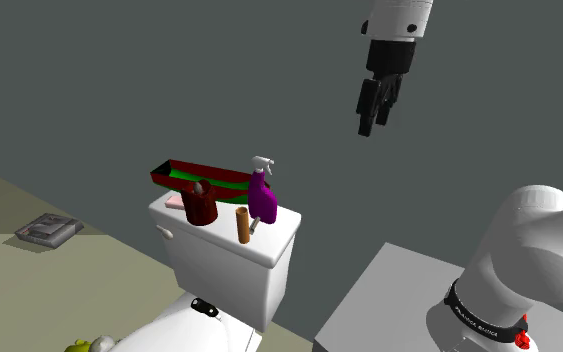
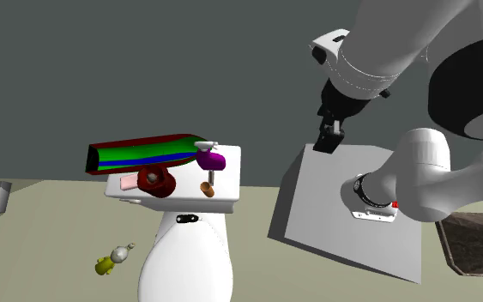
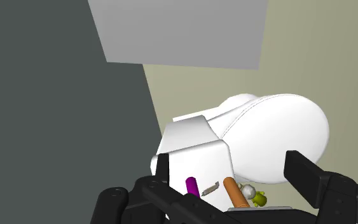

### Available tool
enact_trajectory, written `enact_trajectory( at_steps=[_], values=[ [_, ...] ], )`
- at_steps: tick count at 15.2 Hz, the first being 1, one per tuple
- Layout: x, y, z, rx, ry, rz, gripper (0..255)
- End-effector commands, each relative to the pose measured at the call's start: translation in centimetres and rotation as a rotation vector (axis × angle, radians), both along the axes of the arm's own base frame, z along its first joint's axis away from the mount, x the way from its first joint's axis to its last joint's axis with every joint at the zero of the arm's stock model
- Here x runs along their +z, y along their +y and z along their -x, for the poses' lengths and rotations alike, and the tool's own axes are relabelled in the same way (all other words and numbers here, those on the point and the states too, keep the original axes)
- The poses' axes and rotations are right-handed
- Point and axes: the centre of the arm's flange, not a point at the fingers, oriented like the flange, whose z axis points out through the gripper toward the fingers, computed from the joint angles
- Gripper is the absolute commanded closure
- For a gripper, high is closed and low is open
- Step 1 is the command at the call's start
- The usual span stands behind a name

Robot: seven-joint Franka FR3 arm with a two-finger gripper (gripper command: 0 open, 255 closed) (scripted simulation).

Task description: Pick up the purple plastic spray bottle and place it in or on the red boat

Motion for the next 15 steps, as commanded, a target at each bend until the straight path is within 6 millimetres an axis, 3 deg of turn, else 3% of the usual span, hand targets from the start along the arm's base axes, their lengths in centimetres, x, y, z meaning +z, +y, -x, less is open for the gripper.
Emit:
enact_trajectory(
  at_steps=[1,15],
  values=[
    [0.0,0.0,0.0,0.0,0.0,0.0,0],
    [-15.0,0.2,-8.2,0.132,-0.198,-0.022,0]
  ],
)
